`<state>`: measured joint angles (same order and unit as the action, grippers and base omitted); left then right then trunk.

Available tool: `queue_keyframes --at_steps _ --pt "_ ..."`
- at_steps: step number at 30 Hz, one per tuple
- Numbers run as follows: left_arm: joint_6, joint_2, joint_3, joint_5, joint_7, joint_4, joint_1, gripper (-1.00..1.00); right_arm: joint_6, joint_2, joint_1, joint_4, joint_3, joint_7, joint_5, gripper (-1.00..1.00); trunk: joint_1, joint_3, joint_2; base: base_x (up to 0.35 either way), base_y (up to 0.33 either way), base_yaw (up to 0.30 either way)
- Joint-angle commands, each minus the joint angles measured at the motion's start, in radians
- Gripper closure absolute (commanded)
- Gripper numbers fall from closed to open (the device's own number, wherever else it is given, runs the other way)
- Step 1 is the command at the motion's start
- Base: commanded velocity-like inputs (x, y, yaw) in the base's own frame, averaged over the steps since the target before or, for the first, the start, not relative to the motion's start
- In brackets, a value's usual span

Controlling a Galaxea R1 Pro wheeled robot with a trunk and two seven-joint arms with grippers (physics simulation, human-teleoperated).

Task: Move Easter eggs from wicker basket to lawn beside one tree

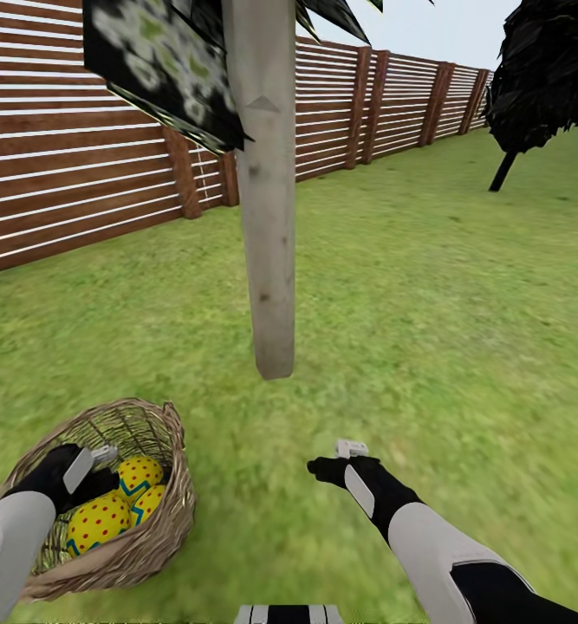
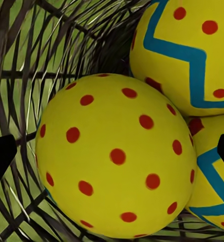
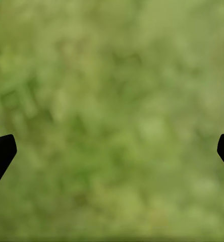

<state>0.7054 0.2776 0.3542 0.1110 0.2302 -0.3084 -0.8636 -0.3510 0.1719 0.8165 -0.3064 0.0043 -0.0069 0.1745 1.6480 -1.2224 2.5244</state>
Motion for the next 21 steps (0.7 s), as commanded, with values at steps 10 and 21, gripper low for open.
queue_keyframes --at_steps 10,21 --pt "-0.012 -0.001 0.002 0.011 0.008 -0.001 0.000 -1.00 -0.005 0.000 0.000 -0.001 0.000 -0.001 0.007 -1.00 0.001 -0.012 0.001 0.000 0.000 0.000" --pt "-0.043 -0.002 -0.011 0.011 0.004 -0.001 0.000 -1.00 -0.005 0.000 0.000 -0.001 0.000 -0.001 0.007 -1.00 0.004 -0.036 0.002 0.000 0.000 0.000"
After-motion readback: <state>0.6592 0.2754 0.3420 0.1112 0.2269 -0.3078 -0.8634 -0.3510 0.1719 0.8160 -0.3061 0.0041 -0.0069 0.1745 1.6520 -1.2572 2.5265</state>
